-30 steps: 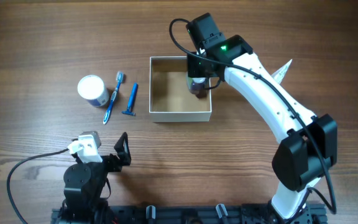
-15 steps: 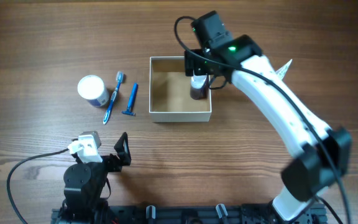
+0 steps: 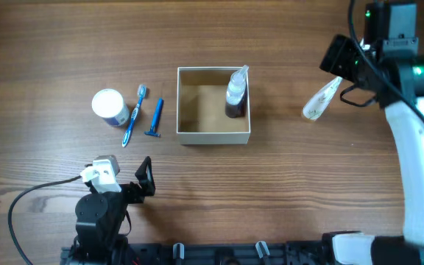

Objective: Pack container
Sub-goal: 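Move the right gripper to the white Pantene tube and grasp it, then carry the Pantene tube into the box's right side and release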

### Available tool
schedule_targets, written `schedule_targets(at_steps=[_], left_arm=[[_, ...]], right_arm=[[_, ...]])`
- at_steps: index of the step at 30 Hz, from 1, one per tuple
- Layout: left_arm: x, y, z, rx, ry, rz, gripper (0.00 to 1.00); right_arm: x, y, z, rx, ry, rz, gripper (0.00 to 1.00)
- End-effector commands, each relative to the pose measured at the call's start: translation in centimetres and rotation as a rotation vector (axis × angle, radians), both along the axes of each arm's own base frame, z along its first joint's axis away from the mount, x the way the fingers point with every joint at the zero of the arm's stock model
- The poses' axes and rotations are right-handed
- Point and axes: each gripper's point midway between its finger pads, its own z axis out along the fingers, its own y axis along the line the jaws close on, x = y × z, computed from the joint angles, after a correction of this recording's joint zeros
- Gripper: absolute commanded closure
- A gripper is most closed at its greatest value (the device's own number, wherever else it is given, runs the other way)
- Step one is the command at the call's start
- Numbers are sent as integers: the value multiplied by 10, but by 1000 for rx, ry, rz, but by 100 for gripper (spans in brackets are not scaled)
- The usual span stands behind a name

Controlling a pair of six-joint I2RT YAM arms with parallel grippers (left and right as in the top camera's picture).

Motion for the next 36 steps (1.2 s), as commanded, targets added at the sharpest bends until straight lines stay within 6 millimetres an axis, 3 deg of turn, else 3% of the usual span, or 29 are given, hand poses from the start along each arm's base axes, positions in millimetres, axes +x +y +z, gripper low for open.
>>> schedule_targets(at_steps=[1, 4, 6, 7, 11, 14, 20, 25, 29, 32, 36], left_arm=[[0, 0, 0, -2, -3, -2, 0], [0, 0, 0, -2, -3, -2, 0], [0, 0, 0, -2, -3, -2, 0], [0, 0, 0, -2, -3, -2, 0], [0, 0, 0, -2, -3, -2, 0], [0, 0, 0, -2, -3, -2, 0], [0, 0, 0, -2, -3, -2, 0], [0, 0, 0, -2, -3, -2, 0], [0, 0, 0, -2, -3, -2, 0], [0, 0, 0, -2, -3, -2, 0], [0, 0, 0, -2, -3, -2, 0]], right_arm=[[-1, 3, -60, 38, 168, -5, 25], [-2, 3, -90, 46, 237, -31, 29], [3, 4, -100, 48, 246, -30, 55], [9, 3, -100, 39, 230, -18, 68], [17, 4, -85, 35, 161, 0, 70], [18, 7, -66, 36, 100, 30, 96], [-1, 31, -13, 14, -25, 173, 96], [-44, 72, 55, 4, -194, 342, 96], [-77, 110, 93, 34, -317, 480, 96], [-89, 141, 94, 67, -319, 585, 96], [-88, 176, 76, 98, -262, 684, 96]])
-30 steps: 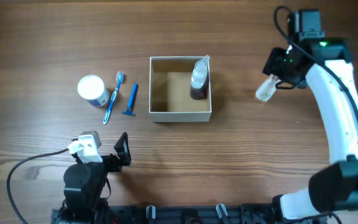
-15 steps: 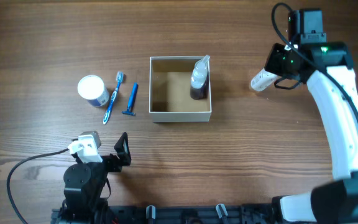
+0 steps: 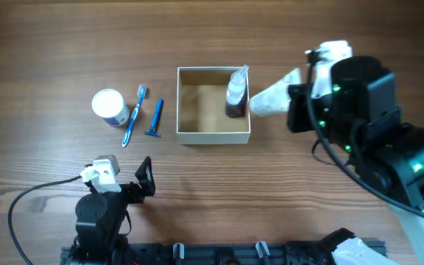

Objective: Pack container
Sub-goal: 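Carry the Pantene tube into the box's right side and release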

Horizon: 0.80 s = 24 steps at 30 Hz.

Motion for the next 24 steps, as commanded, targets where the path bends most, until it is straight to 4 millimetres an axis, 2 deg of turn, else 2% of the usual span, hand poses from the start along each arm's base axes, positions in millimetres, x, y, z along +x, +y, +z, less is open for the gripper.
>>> schedule_targets(at_steps=[1, 6, 11, 16, 19, 21, 24], left_arm=[[0, 0, 0, -2, -3, -2, 0], [0, 0, 0, -2, -3, -2, 0], [0, 0, 0, -2, -3, -2, 0], [0, 0, 0, -2, -3, -2, 0], [0, 0, 0, -2, -3, -2, 0], [0, 0, 0, -2, -3, -2, 0], [0, 0, 0, -2, -3, -2, 0]], right_arm=[[10, 38, -10, 2, 27, 106, 96], [40, 61, -38, -22, 64, 115, 96], [61, 75, -52, -22, 63, 115, 96], [60, 68, -72, -76, 125, 92, 96], [59, 60, -98, -149, 195, 66, 96], [62, 61, -117, -179, 236, 67, 96], [70, 63, -131, -203, 253, 57, 96]])
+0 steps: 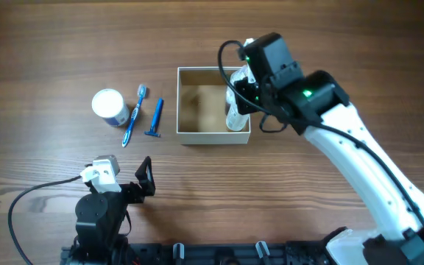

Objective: Pack container

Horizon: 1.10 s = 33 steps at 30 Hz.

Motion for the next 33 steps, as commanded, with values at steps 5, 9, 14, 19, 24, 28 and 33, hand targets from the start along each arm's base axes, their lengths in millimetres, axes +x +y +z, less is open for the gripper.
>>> schedule_targets(at_steps=[5, 9, 14, 19, 24, 28, 33], left_arm=[[0, 0, 0, -2, -3, -2, 0], [0, 0, 0, -2, -3, -2, 0], [0, 0, 0, -2, -3, -2, 0], [0, 0, 0, -2, -3, -2, 0], [0, 0, 0, -2, -3, -2, 0], [0, 0, 0, -2, -3, -2, 0], [1, 0, 3, -2, -13, -1, 0]], right_arm=[[18, 4, -28, -58, 15, -10, 80], [22, 2, -37, -85, 23, -18, 49], [24, -4, -12, -82, -44, -21, 7], [20, -54, 62, 50, -191, -206, 0], [2, -142, 102, 189, -226, -512, 0], [-13, -197, 102, 255, -176, -653, 0], [-12, -215, 91, 226, -146, -710, 0]])
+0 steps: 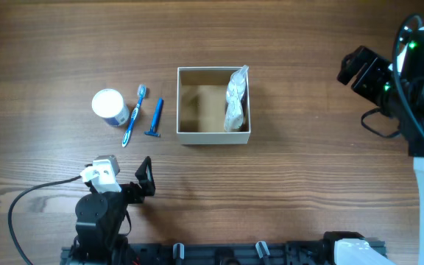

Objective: Pack container

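An open cardboard box (197, 136) sits at the table's middle. Along its right inner wall lies a clear plastic pouch (235, 103), covering most of the small bottle beneath, whose tip (241, 71) pokes out at the top. A white round jar (109, 106), a blue toothbrush (132, 116) and a blue razor (155, 118) lie on the table left of the box. My right gripper (353, 68) hangs far right of the box, open and empty. Folded at the near left edge, my left gripper (145, 178) is shut on nothing.
The left arm's base and its cable (28, 202) occupy the near left corner. The right arm's white link runs down the right edge. A black rail (219, 254) lines the front edge.
The right gripper was over the box's right side with the pouch. It is now empty at the far upper right, and the pouch lies in the box over the bottle.
The right gripper first held the clear pouch far right of the box, which contained only the bottle. It then held the pouch next to the box's right wall, then over the bottle. Now the pouch rests in the box and the gripper is away. The left arm never moved.
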### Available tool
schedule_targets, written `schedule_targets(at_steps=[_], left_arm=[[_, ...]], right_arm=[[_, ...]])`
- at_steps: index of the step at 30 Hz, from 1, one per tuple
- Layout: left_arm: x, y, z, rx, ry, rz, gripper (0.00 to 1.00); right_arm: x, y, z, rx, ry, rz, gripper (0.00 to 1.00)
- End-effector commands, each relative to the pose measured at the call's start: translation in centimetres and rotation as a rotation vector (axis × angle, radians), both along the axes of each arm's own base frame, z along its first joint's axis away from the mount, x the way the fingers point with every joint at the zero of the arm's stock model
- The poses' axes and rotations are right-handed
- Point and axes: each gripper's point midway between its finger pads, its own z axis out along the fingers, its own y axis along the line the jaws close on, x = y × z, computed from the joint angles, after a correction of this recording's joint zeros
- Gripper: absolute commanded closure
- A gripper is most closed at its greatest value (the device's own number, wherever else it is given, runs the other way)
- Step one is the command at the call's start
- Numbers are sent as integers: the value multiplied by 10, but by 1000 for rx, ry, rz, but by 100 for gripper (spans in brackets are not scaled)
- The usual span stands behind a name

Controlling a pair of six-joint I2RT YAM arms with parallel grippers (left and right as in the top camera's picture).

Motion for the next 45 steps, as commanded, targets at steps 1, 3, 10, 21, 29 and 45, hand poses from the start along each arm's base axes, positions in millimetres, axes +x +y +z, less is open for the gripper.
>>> schedule_targets(at_steps=[1, 3, 10, 21, 29, 45], left_arm=[[2, 0, 6, -4, -26, -1, 0], [3, 0, 8, -4, -38, -1, 0], [4, -6, 28, -100, -76, 0, 0], [31, 24, 145, -14, 82, 175, 0], [122, 27, 121, 183, 507, 124, 0], [181, 77, 3, 69, 797, 248, 0]], right_arm=[[5, 3, -10, 41, 32, 1, 0], [6, 3, -12, 41, 39, 1, 0], [11, 2, -20, 44, 64, -2, 0], [13, 2, -23, 44, 73, -2, 0], [13, 2, -23, 44, 74, -2, 0], [13, 2, -23, 44, 74, -2, 0]])
